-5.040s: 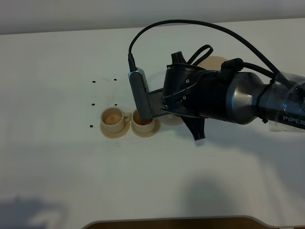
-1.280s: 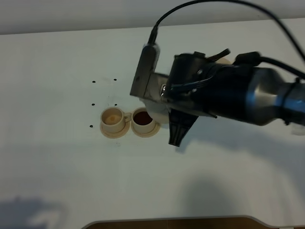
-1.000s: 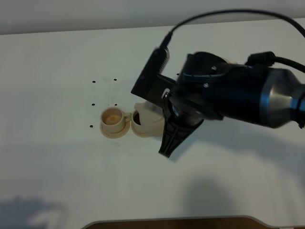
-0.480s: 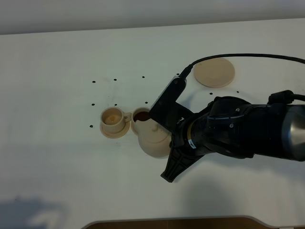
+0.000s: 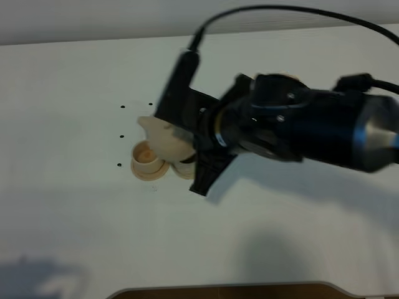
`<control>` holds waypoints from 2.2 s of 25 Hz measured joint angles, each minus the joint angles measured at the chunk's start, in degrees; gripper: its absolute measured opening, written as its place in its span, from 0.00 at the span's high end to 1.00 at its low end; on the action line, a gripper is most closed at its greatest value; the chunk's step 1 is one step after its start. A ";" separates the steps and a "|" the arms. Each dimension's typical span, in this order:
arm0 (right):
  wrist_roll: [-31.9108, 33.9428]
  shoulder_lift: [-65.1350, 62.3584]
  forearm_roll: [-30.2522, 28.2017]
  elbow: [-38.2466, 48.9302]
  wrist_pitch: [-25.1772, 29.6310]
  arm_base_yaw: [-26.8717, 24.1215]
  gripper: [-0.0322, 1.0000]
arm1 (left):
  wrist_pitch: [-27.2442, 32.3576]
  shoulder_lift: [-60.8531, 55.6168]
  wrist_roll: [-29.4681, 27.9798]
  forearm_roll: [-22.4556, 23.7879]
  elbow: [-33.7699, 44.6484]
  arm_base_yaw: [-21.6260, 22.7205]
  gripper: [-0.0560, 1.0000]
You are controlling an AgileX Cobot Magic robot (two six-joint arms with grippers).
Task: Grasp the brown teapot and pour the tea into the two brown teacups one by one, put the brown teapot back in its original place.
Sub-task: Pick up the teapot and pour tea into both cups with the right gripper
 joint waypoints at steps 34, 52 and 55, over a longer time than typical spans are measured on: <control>-22.96 14.92 -36.96 -9.31 -2.54 0.62 0.86 | 0.00 0.00 0.00 0.00 0.00 0.00 0.52; -26.23 16.70 -46.36 -9.31 -3.57 0.73 0.86 | 0.00 0.00 -0.06 0.00 0.00 0.00 0.52; -27.02 16.70 -47.88 -9.31 -3.57 0.73 0.86 | 0.00 0.00 -0.06 0.00 0.00 0.00 0.52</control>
